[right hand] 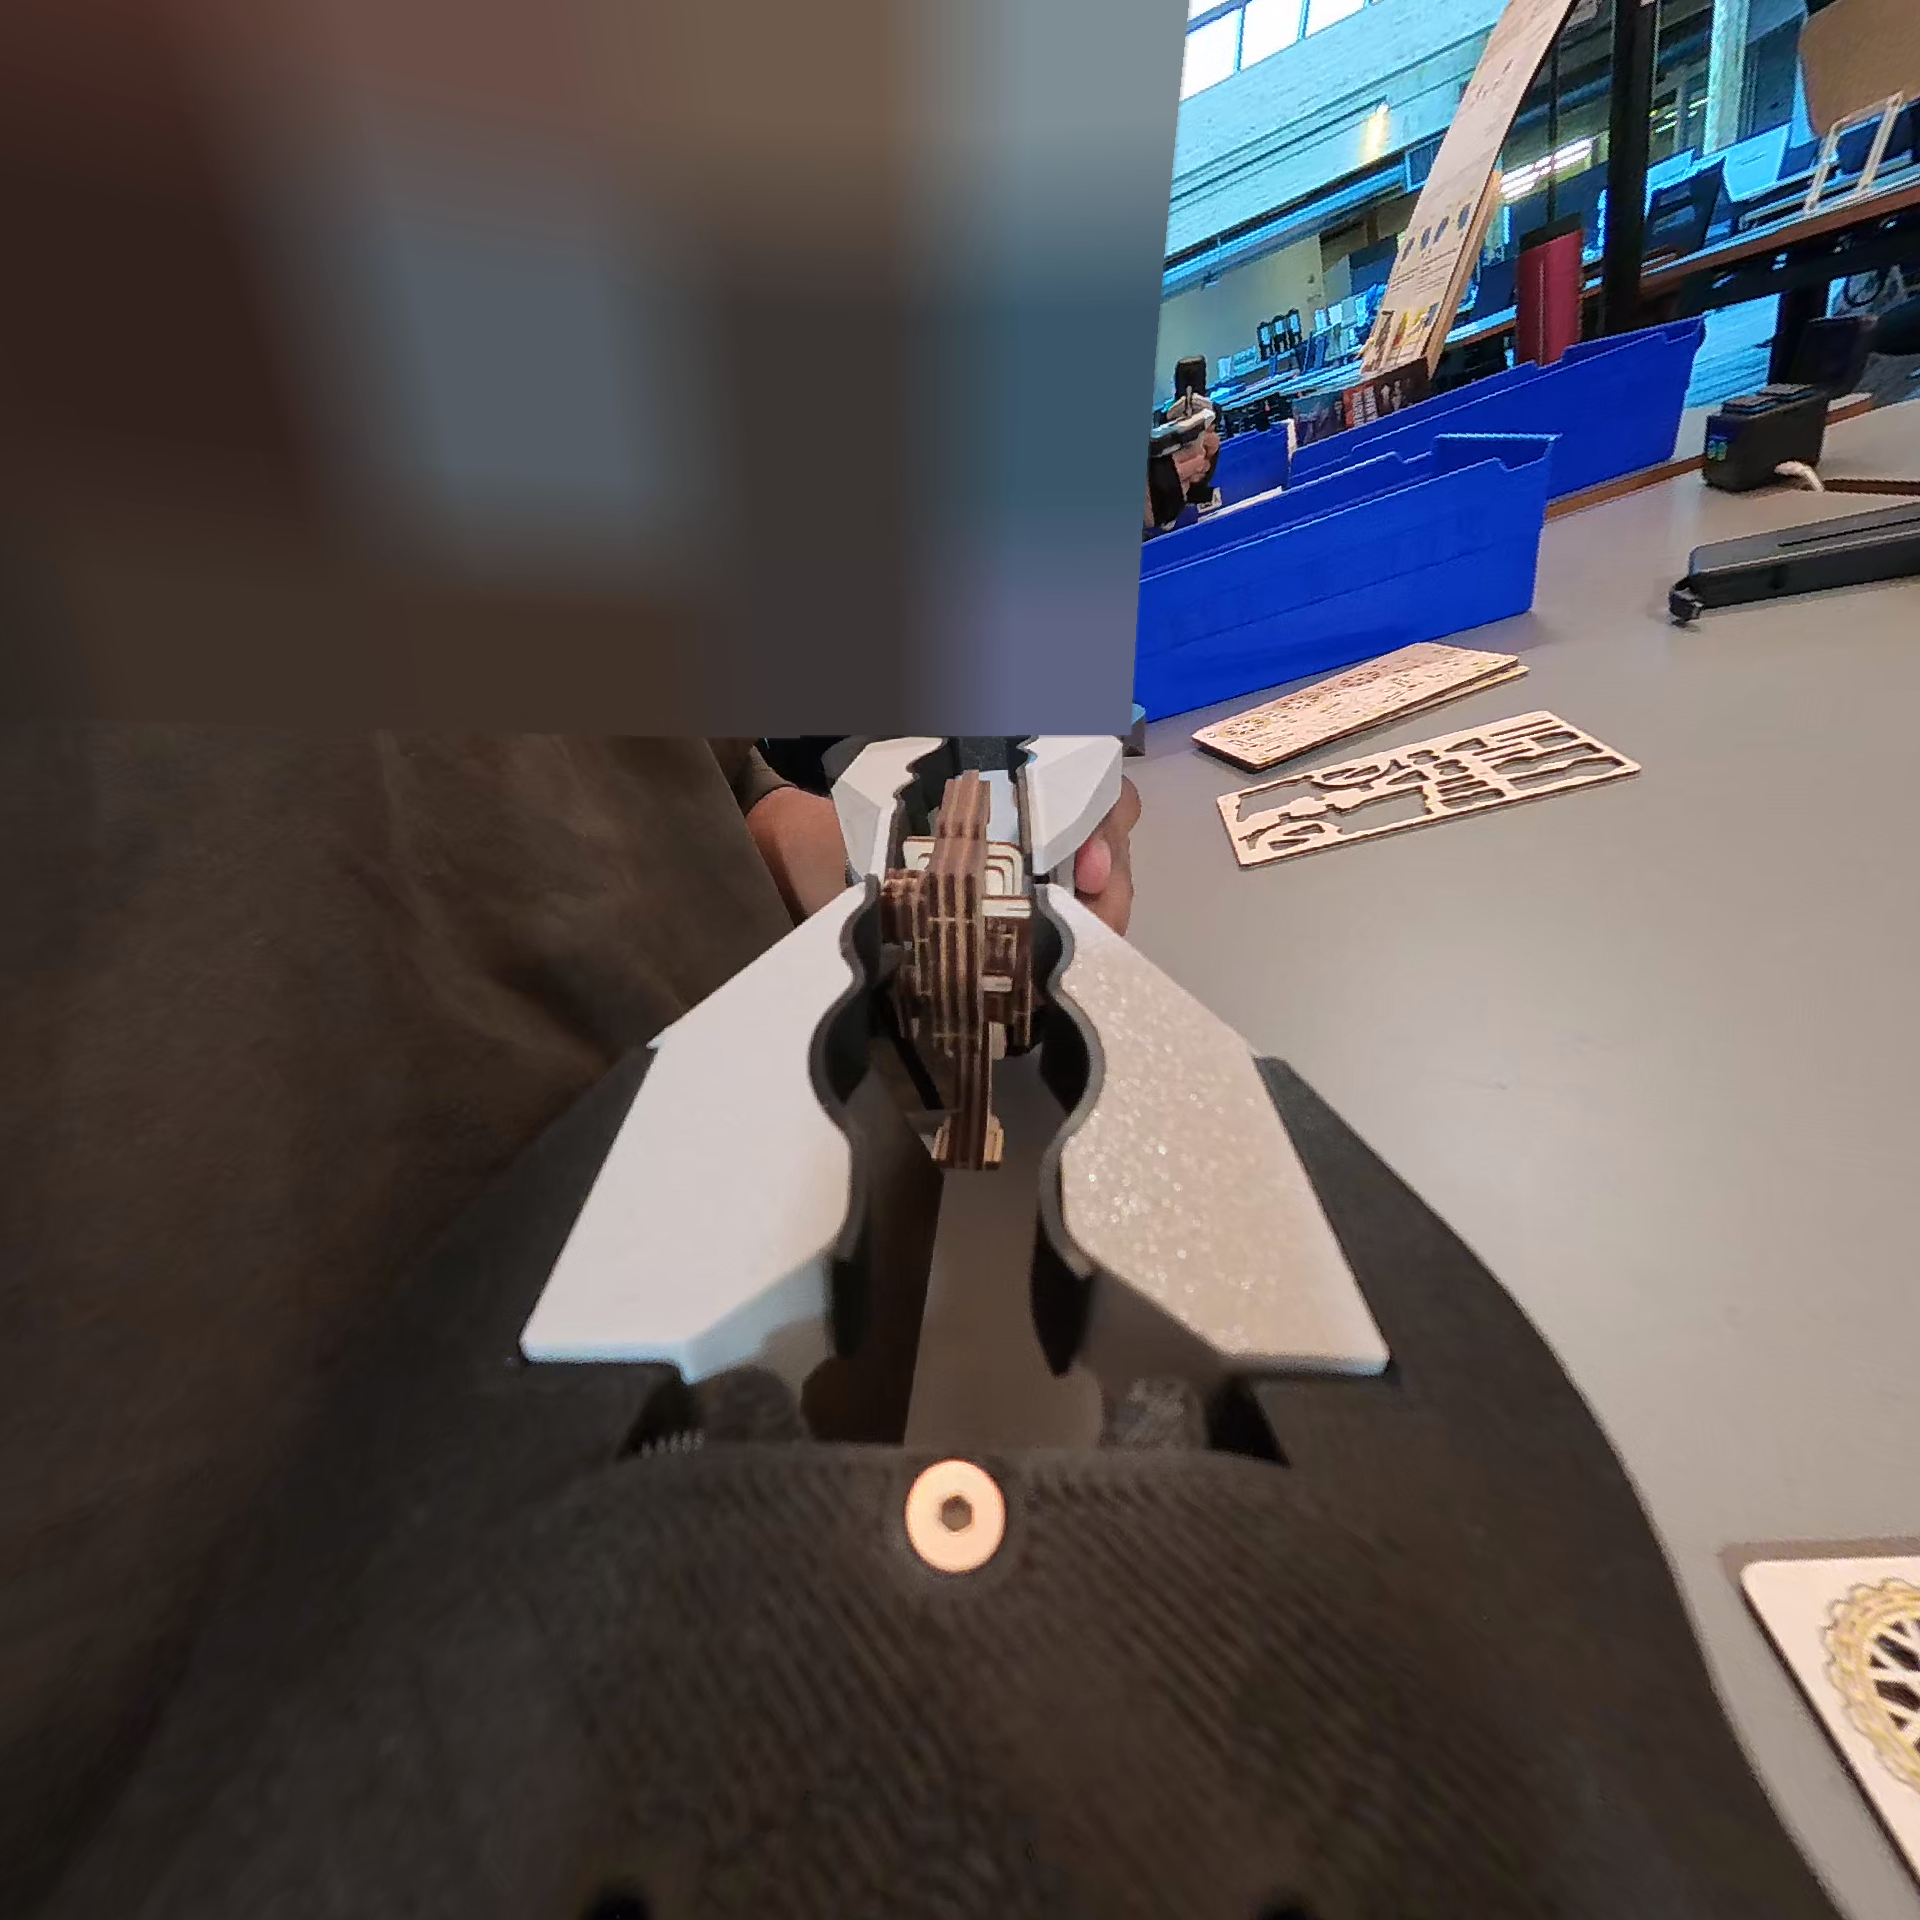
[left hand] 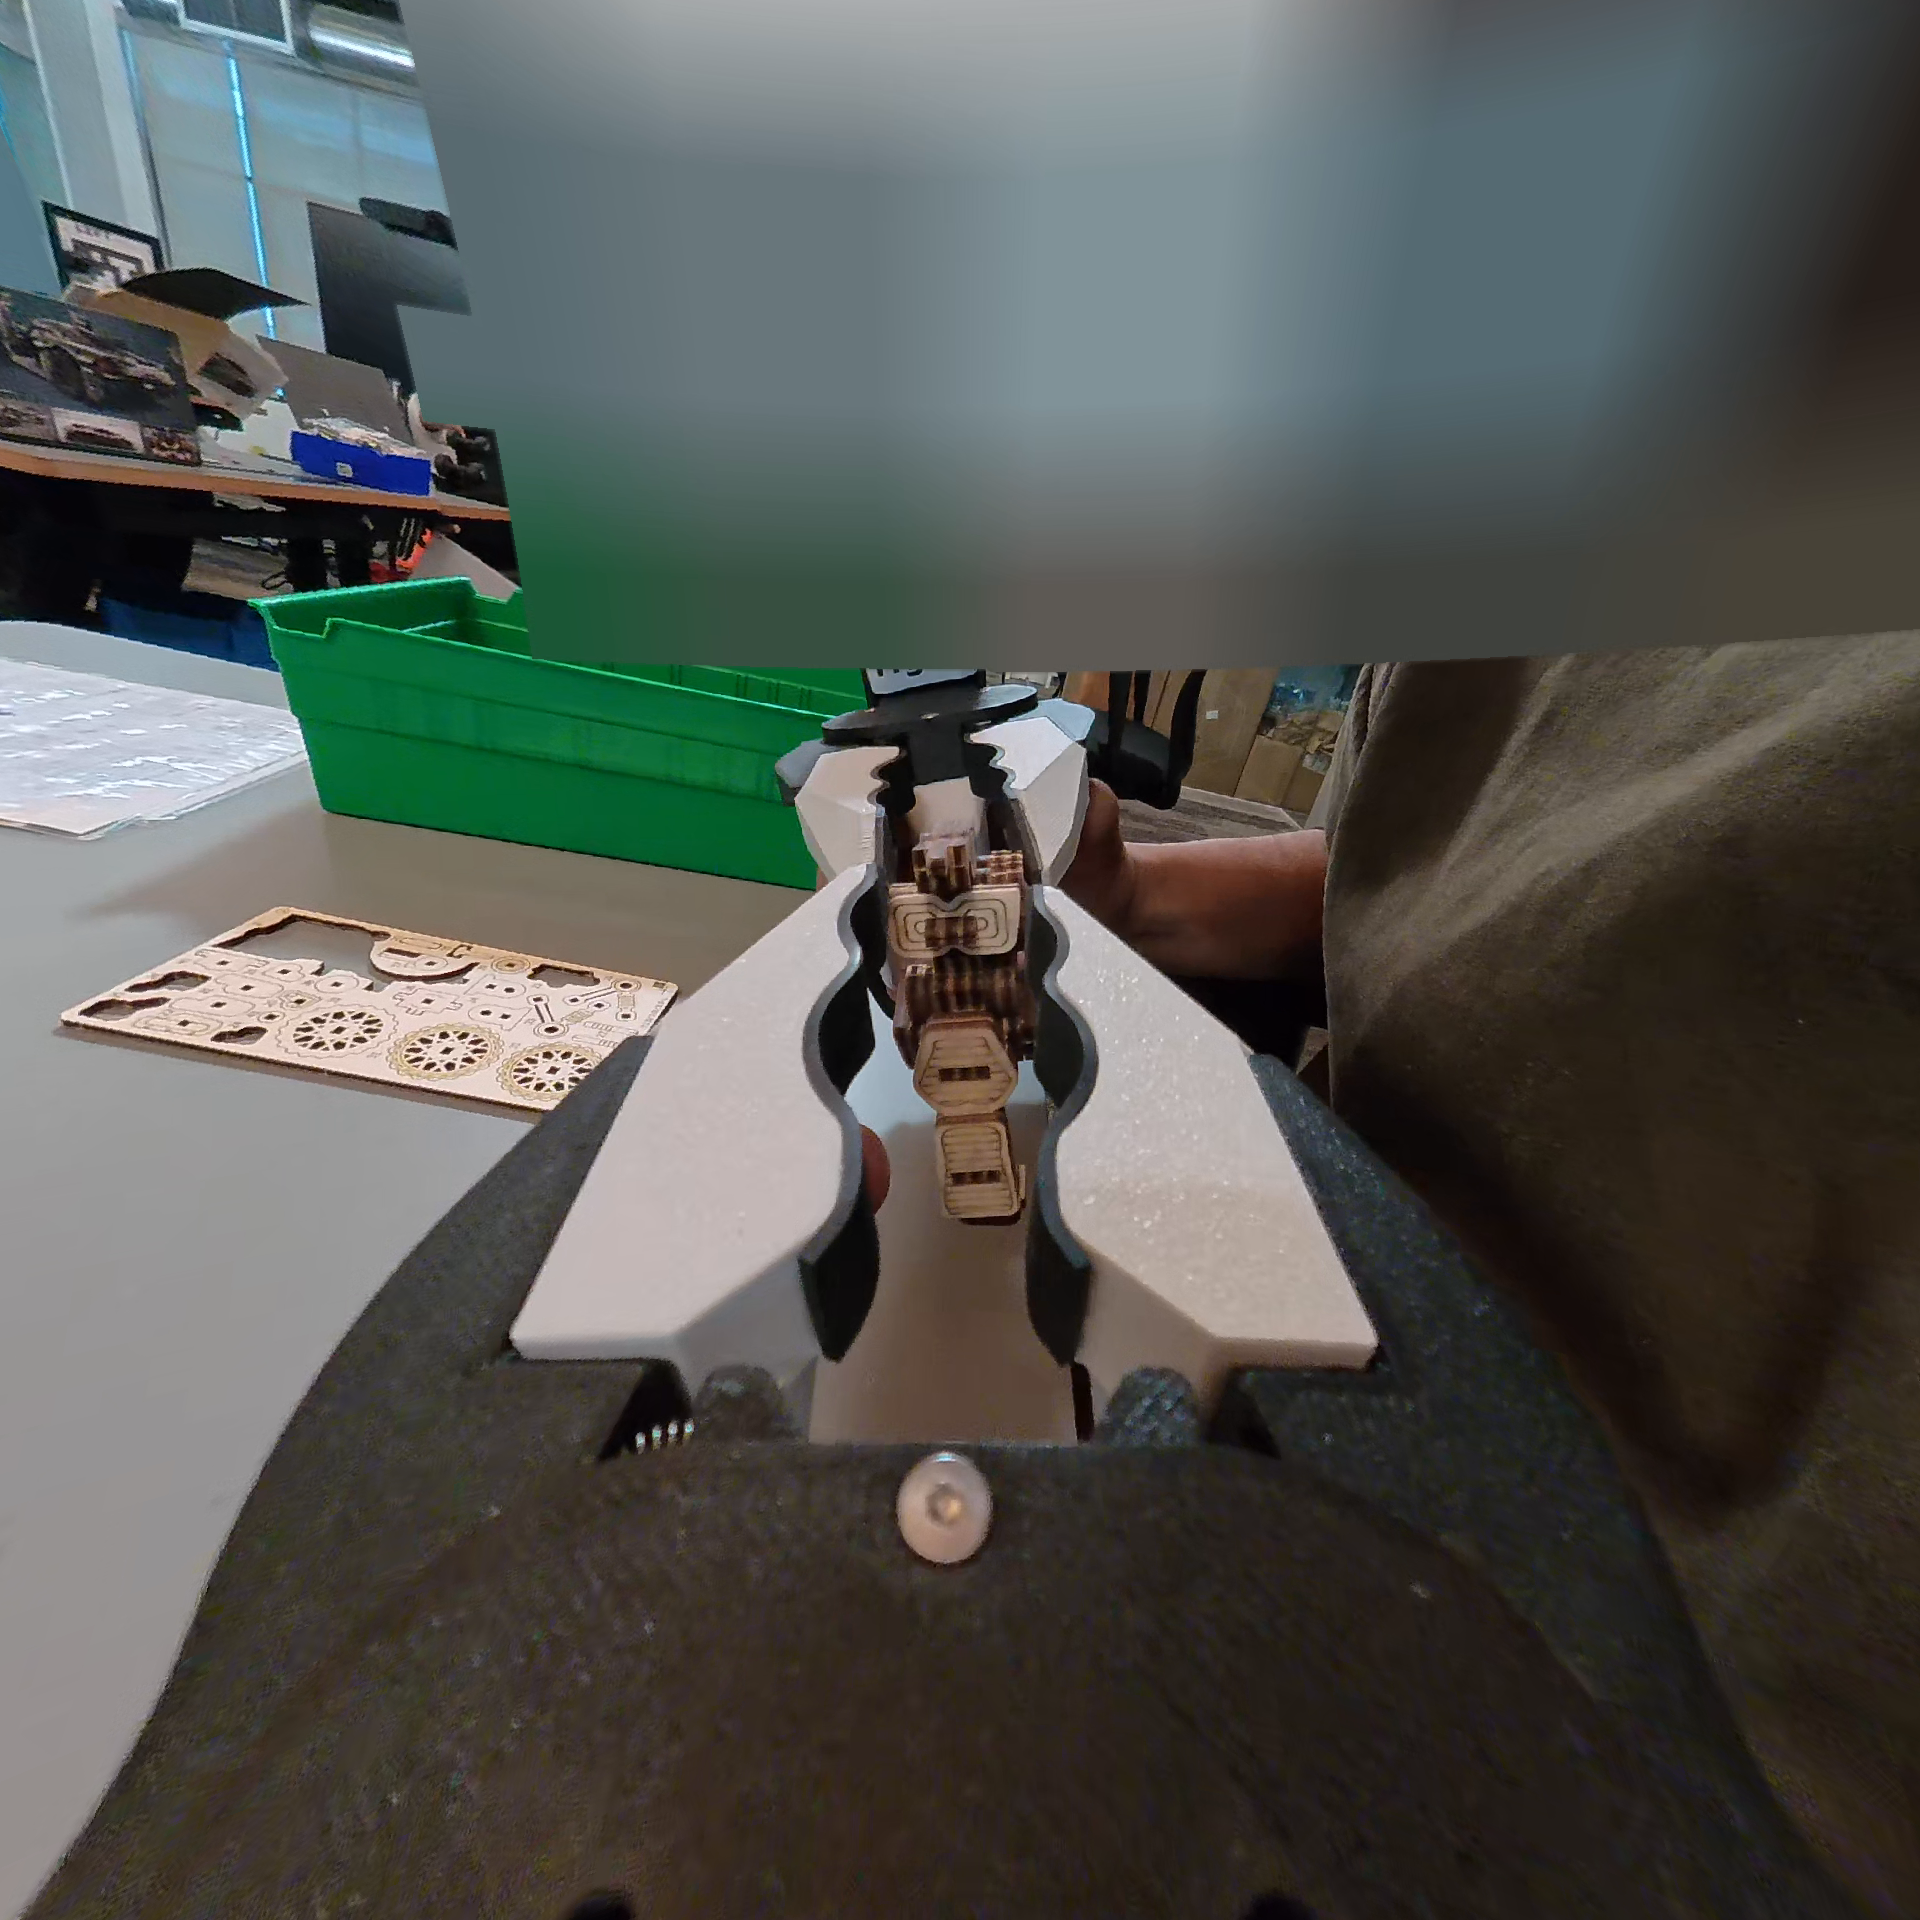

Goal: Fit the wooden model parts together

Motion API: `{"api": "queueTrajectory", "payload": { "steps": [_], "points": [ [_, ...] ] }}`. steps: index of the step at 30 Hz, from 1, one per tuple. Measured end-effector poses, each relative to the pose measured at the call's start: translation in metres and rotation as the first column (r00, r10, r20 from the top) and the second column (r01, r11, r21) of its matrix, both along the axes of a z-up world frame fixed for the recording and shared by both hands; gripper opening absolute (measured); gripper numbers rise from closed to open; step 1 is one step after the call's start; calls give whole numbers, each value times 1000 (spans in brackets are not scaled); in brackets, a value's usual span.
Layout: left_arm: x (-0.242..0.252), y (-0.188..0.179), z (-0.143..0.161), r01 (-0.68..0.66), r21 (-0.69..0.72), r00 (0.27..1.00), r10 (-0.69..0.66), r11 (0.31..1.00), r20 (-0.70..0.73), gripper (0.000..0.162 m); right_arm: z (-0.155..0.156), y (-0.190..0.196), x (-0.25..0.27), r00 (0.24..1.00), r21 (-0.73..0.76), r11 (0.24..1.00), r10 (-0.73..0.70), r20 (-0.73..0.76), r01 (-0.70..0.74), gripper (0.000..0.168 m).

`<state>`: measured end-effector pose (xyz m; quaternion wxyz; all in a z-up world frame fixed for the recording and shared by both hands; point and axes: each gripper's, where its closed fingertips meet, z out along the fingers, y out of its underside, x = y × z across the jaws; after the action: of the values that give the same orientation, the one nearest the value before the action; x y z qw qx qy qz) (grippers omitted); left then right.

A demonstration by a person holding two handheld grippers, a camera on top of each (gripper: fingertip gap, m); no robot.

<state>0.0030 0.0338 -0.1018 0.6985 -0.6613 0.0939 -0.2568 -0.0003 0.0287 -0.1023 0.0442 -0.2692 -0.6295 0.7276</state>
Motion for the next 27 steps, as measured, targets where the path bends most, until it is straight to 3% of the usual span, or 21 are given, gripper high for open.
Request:
{"api": "queueTrajectory", "payload": {
  "steps": [8,21,27],
  "points": [
    [-3,-1,1,0,-2,1000,0,1000,23,24,6,8,2,1000,-63,998,18,14,-17,26],
    [0,-1,1,13,-3,1000,-13,1000,23,24,7,5,4,999,-65,997,37,8,-36,36],
    [1,-1,1,17,0,999,-17,1000,27,24,1,1,4,999,-19,999,38,10,-38,31]
  ]
}}
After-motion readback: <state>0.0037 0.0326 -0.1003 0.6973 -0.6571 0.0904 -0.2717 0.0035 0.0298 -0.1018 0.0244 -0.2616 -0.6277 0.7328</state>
